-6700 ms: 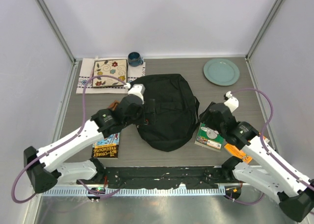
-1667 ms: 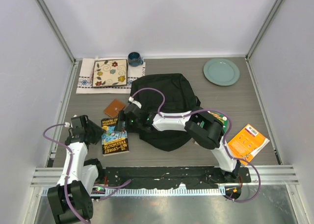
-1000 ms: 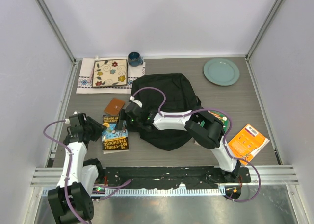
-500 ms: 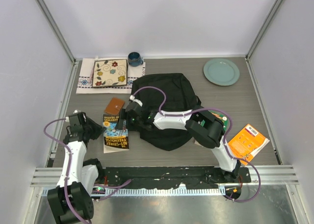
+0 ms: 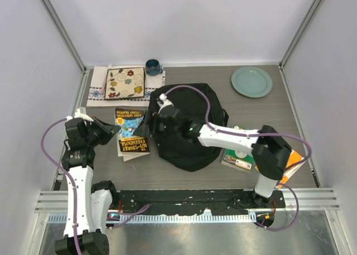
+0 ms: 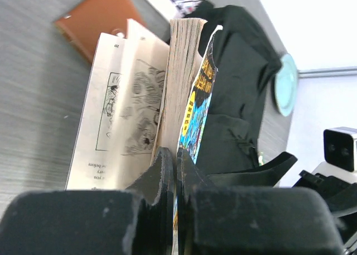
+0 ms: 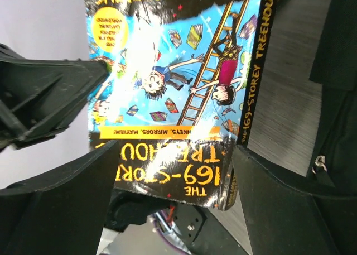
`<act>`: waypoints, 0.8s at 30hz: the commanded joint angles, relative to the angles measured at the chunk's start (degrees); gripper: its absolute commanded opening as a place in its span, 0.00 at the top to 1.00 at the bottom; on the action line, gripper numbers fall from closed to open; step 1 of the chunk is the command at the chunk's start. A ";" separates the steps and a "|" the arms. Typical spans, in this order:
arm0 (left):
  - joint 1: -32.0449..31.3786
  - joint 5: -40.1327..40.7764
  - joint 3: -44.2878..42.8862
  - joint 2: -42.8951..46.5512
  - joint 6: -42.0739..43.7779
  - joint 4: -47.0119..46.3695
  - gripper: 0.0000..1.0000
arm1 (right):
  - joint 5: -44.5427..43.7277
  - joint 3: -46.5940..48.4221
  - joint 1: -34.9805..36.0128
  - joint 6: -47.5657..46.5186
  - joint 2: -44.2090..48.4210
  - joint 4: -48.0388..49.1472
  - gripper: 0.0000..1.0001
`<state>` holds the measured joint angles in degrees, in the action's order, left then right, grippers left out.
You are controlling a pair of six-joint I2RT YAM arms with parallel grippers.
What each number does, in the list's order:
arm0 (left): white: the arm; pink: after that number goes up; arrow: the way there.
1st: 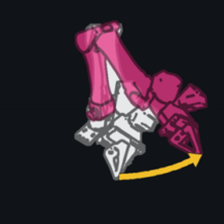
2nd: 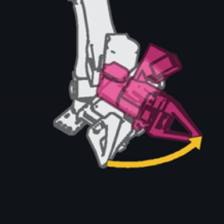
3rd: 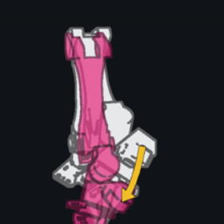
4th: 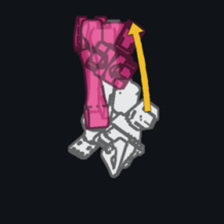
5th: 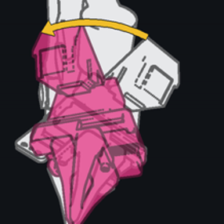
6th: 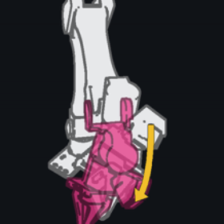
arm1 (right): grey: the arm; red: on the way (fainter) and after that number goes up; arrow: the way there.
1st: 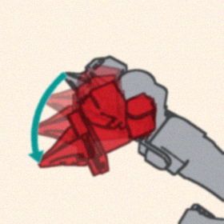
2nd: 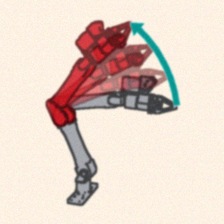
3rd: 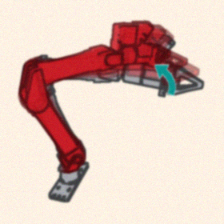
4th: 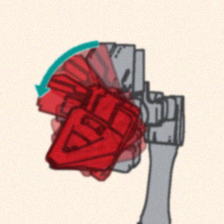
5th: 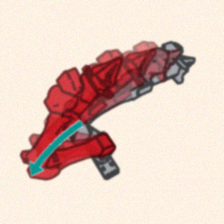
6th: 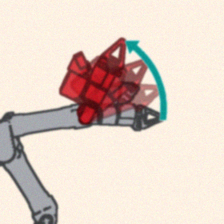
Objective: Pack the student bag
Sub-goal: Pick up the book from the center of the board.
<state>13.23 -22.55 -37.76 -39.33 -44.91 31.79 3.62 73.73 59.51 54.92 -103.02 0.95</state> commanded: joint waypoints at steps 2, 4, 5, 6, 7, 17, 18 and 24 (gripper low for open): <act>-0.23 -9.52 -4.61 1.71 -2.90 -5.76 1.00 | -0.90 -6.39 -4.56 0.01 11.06 4.58 0.13; -0.14 -14.18 -4.26 1.71 -5.09 -10.42 1.00 | -0.54 -8.51 -5.54 0.28 13.36 5.90 0.13; -0.14 -15.76 -3.91 1.45 -5.89 -12.17 1.00 | -0.72 -10.26 -6.06 0.19 14.59 6.17 0.12; -0.14 -18.12 -3.64 1.36 -6.77 -15.58 1.00 | -0.72 -11.06 -6.85 0.19 16.34 6.60 0.12; -0.23 -19.28 -2.94 1.28 -7.56 -17.10 1.00 | -0.54 -11.76 -7.21 0.19 17.15 6.69 0.12; -2.51 -25.18 -0.39 -0.66 -12.75 -31.07 1.00 | 3.85 -21.61 -8.70 3.00 20.93 21.71 0.12; -3.56 -25.35 -0.13 -1.18 -13.71 -31.52 1.00 | 4.11 -22.31 -8.79 3.79 20.85 24.94 0.11; -9.53 -23.86 1.37 -4.08 -14.77 -37.76 1.00 | 6.40 -24.52 -8.88 6.25 19.00 33.50 0.12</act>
<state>7.35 -44.34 -36.62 -42.37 -56.99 3.86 8.03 49.45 50.87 59.02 -84.82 22.44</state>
